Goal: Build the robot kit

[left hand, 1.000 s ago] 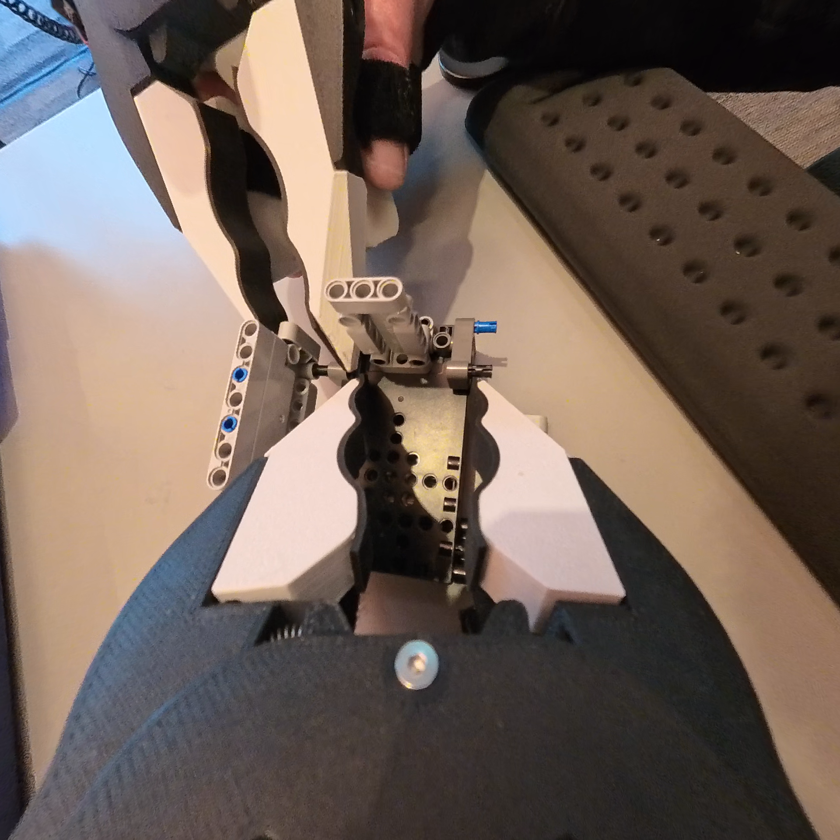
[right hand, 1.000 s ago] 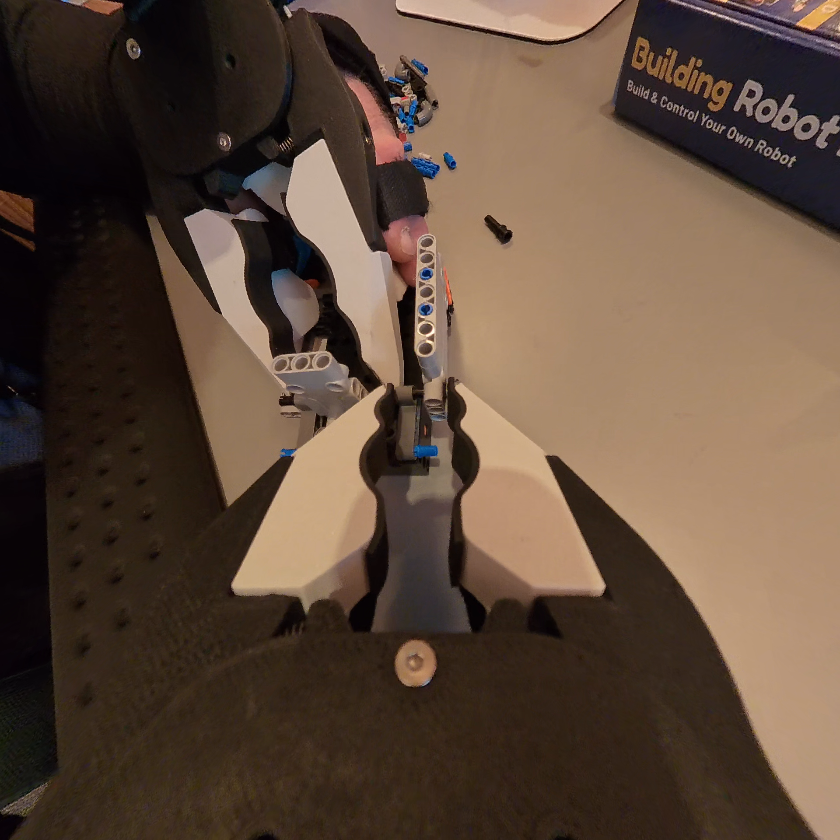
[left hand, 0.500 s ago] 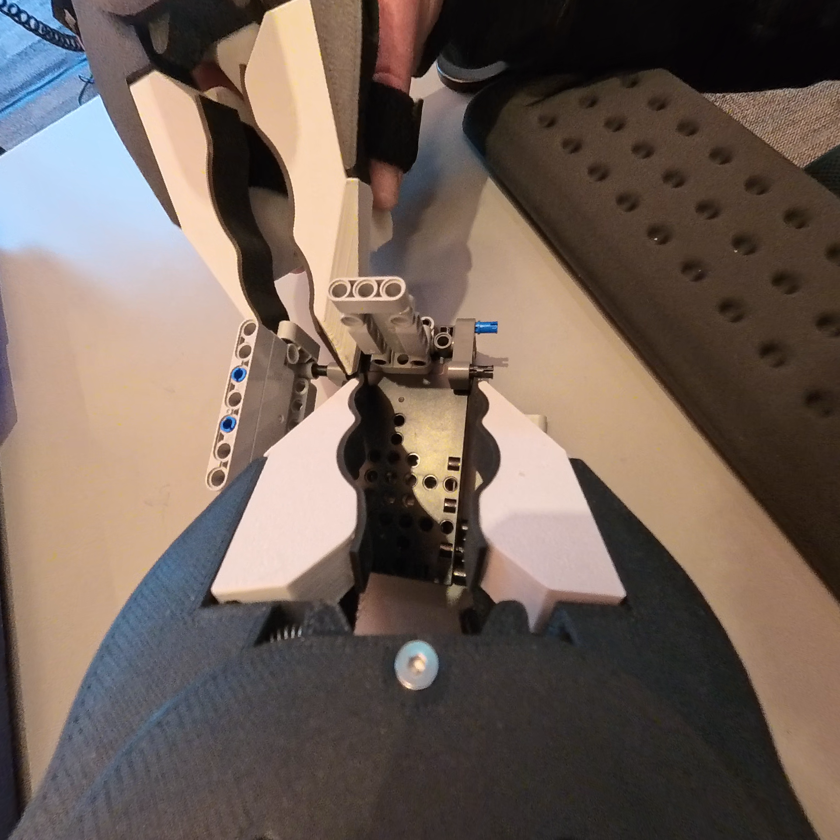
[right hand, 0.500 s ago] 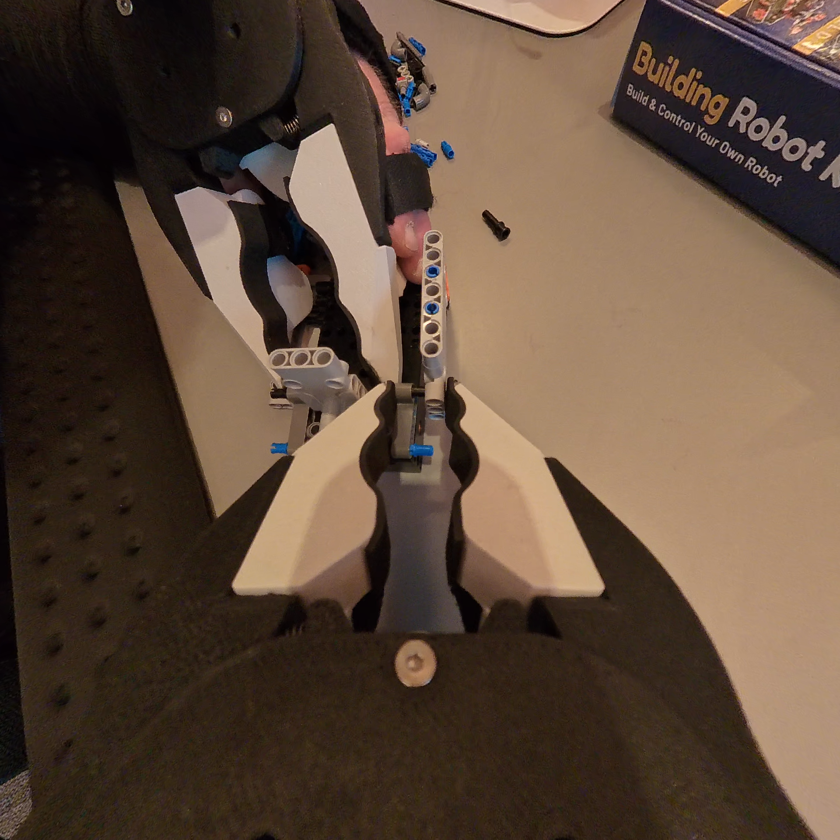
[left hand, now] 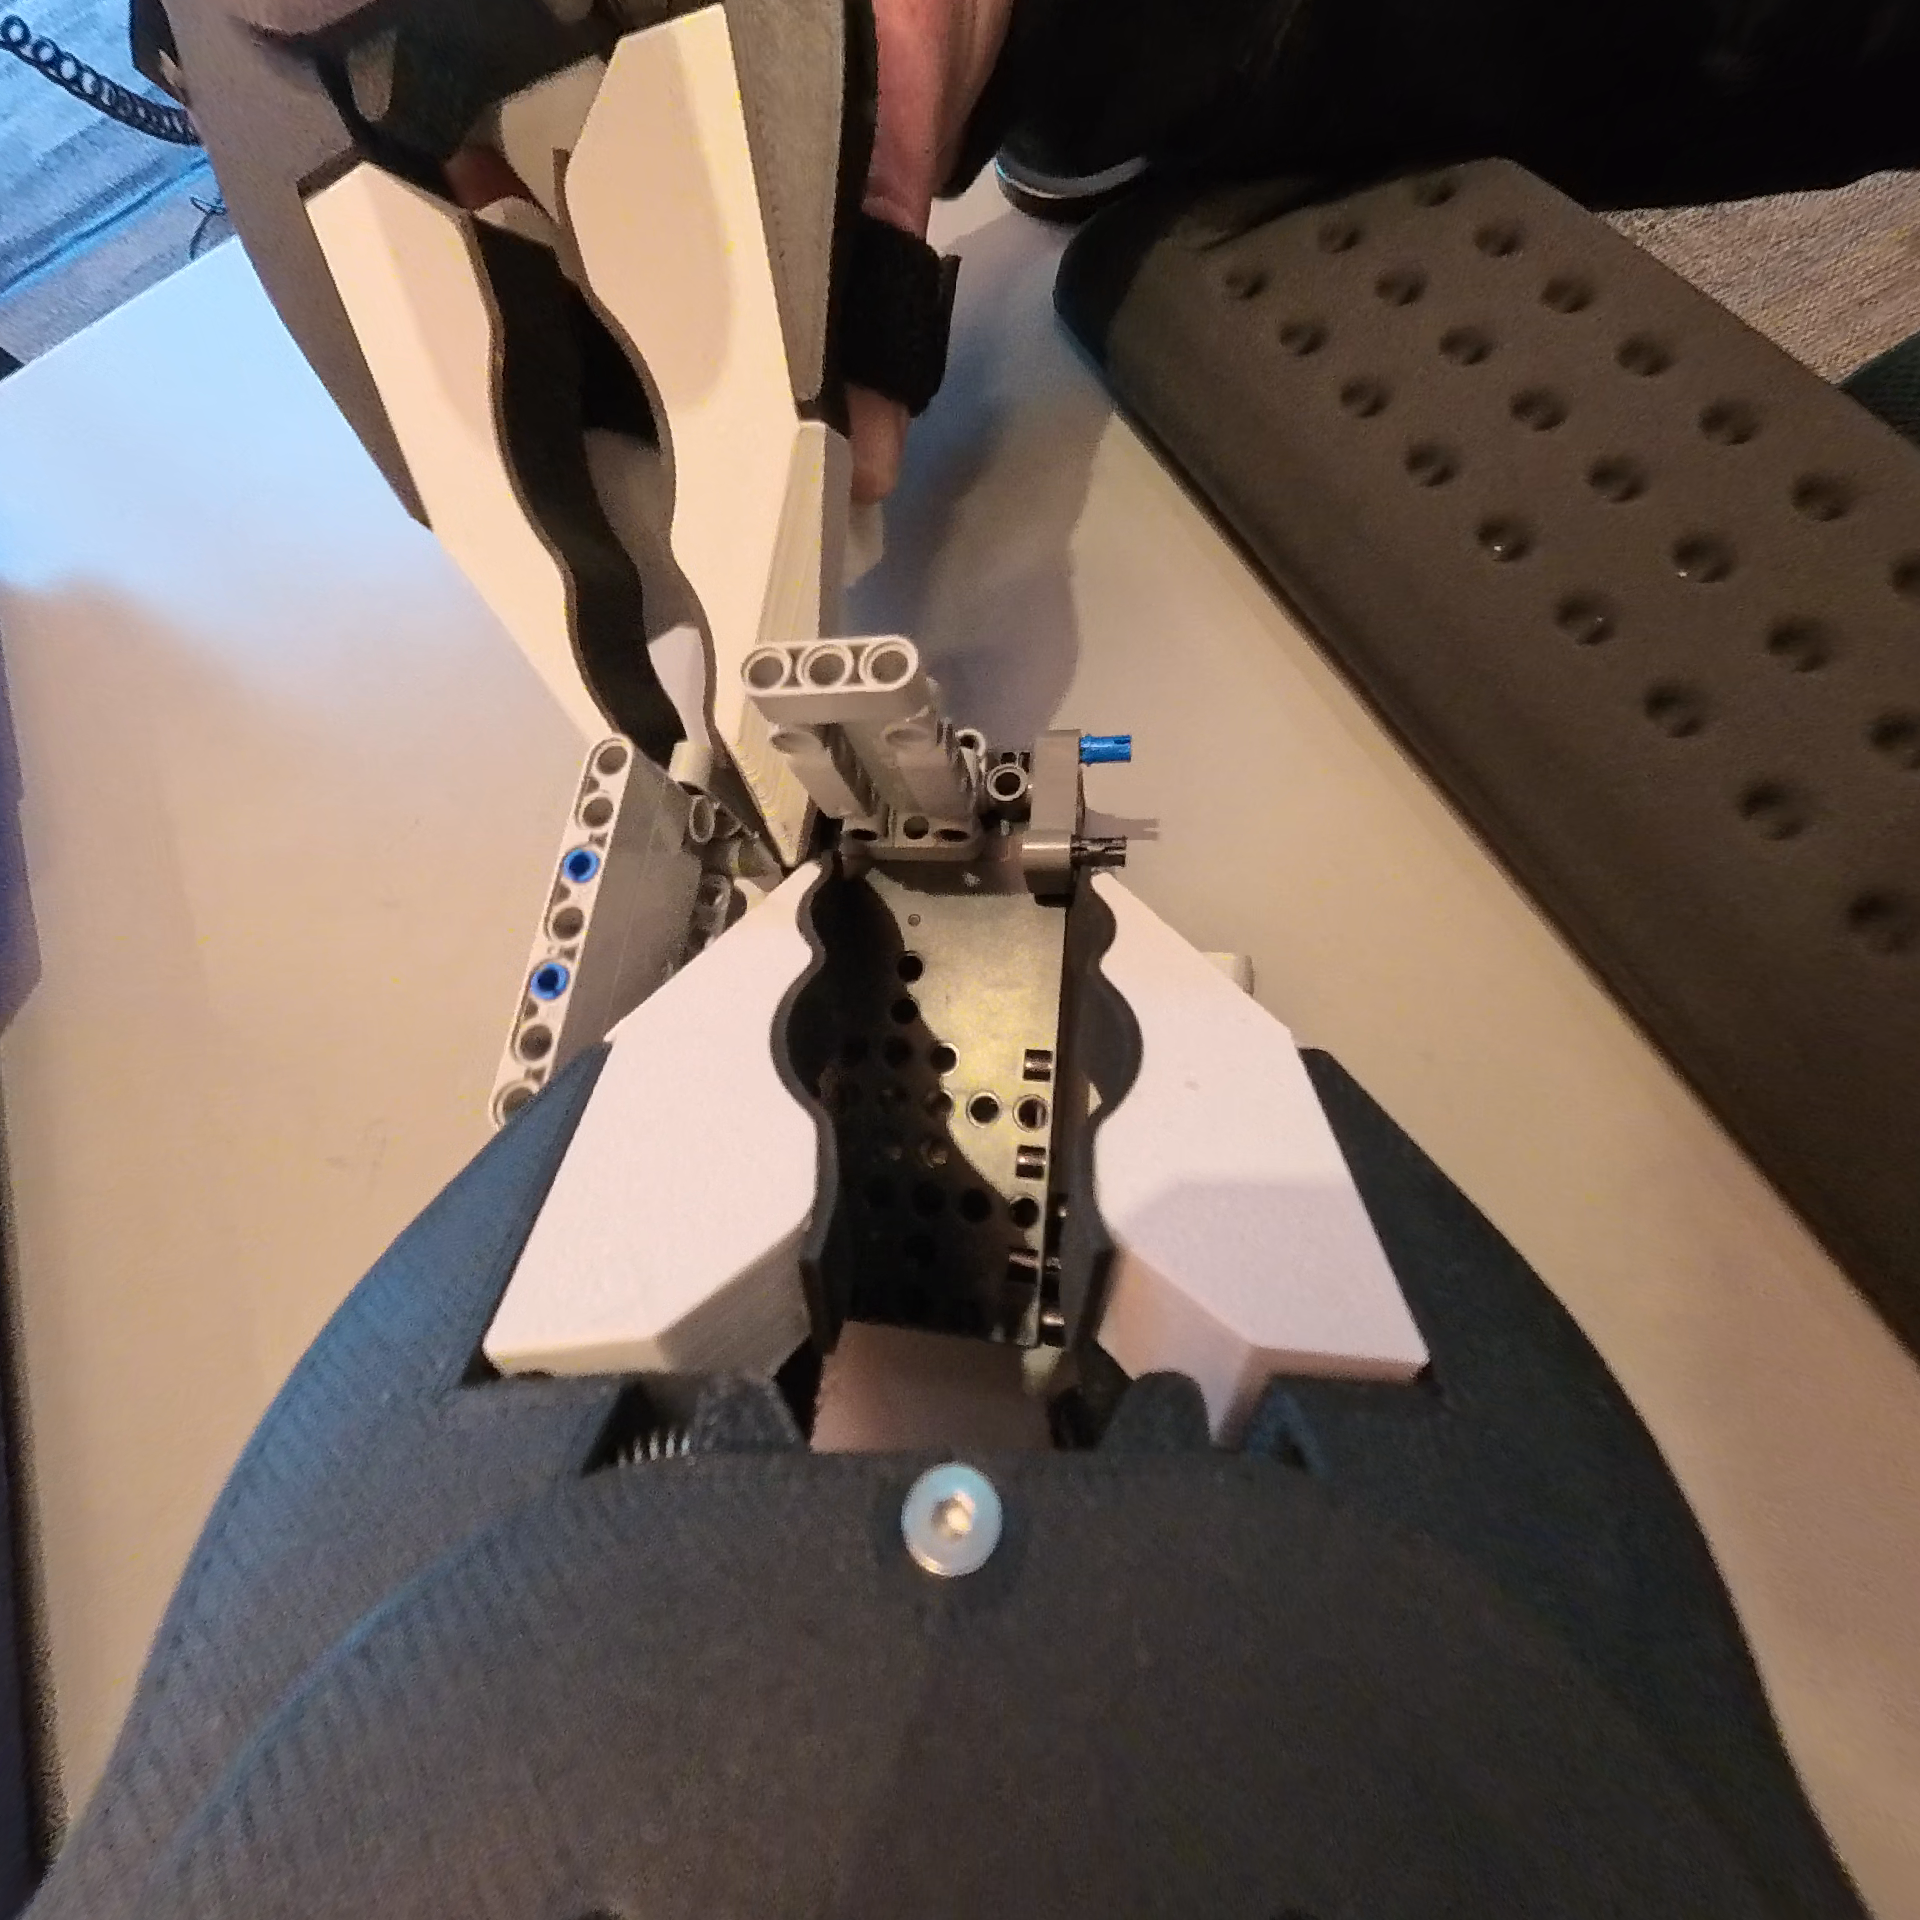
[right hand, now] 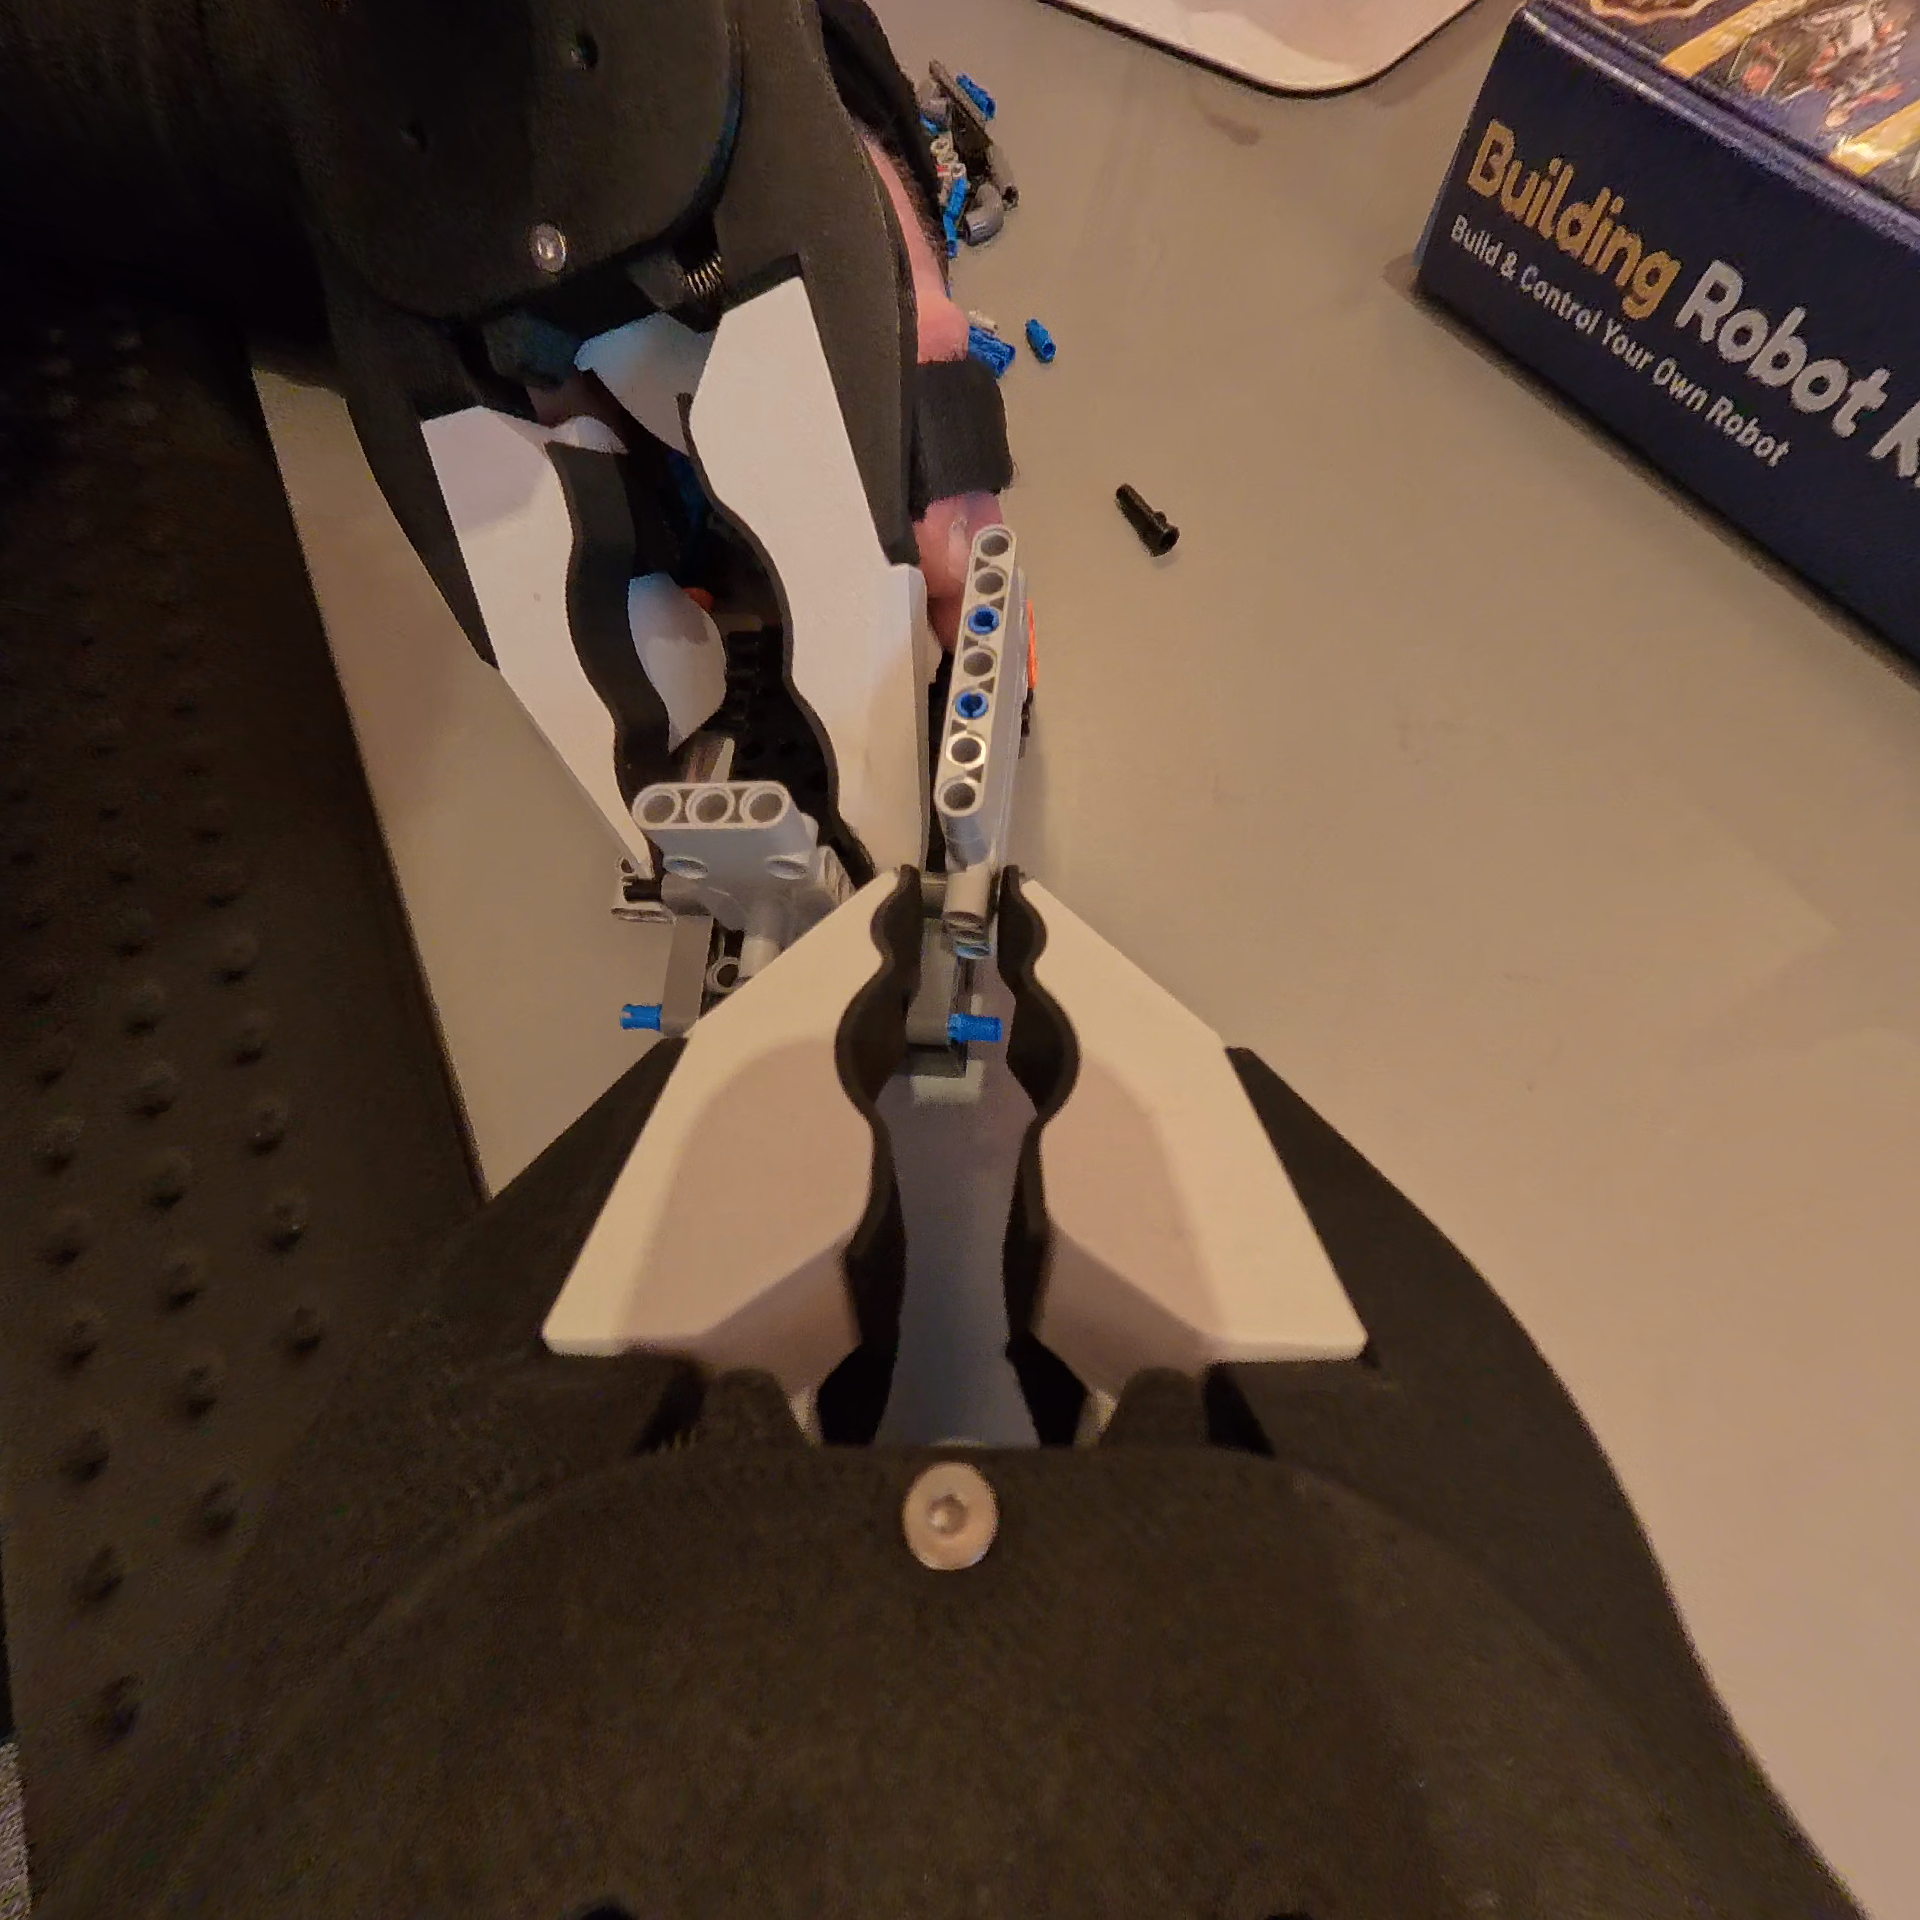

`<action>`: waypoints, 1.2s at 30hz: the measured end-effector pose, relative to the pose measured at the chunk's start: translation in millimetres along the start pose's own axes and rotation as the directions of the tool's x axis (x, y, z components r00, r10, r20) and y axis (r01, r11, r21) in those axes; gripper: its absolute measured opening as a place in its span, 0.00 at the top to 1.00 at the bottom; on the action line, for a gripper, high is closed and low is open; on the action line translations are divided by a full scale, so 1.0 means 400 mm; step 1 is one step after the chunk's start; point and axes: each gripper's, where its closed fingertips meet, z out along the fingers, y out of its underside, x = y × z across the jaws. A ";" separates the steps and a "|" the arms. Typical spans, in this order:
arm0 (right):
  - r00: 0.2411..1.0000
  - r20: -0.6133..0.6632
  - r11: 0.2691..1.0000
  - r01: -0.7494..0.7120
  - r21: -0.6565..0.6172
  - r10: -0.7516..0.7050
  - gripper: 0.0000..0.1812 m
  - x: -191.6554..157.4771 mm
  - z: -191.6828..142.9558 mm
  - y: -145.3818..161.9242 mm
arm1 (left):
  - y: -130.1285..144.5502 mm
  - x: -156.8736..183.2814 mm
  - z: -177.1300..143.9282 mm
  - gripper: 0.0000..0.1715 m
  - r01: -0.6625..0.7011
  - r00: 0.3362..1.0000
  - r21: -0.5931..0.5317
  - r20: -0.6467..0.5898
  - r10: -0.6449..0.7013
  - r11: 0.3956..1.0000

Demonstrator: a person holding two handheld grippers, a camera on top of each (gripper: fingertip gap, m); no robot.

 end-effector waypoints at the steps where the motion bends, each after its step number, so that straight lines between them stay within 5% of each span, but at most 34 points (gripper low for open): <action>1: 1.000 0.004 1.000 -0.003 0.004 0.003 0.93 -0.001 0.001 0.000 | 0.000 0.002 -0.001 0.76 0.001 1.000 -0.004 -0.002 -0.001 1.000; 8: 0.997 0.040 0.998 -0.063 0.029 0.062 0.93 -0.002 0.004 -0.002 | 0.000 0.007 -0.004 0.78 -0.017 1.000 -0.044 -0.010 0.016 0.999; 11: 0.996 0.022 0.996 -0.083 0.042 0.082 0.90 0.012 0.003 -0.002 | 0.009 0.006 -0.020 0.68 0.009 0.999 -0.064 -0.042 -0.012 0.998; 20: 0.997 -0.016 0.991 -0.071 0.112 0.073 0.82 0.032 -0.017 -0.019 | 0.020 -0.066 -0.183 0.67 0.049 0.999 -0.128 0.027 -0.046 0.991; 30: 0.998 -0.050 0.995 -0.044 0.091 0.049 0.97 0.034 -0.004 -0.025 | 0.055 -0.084 -0.250 0.65 0.053 0.994 -0.303 0.108 -0.021 0.952; 36: 0.988 -0.137 0.994 -0.063 0.092 0.075 0.98 0.070 -0.010 -0.026 | 0.032 -0.082 -0.317 0.67 0.066 0.982 -0.315 0.189 -0.006 0.947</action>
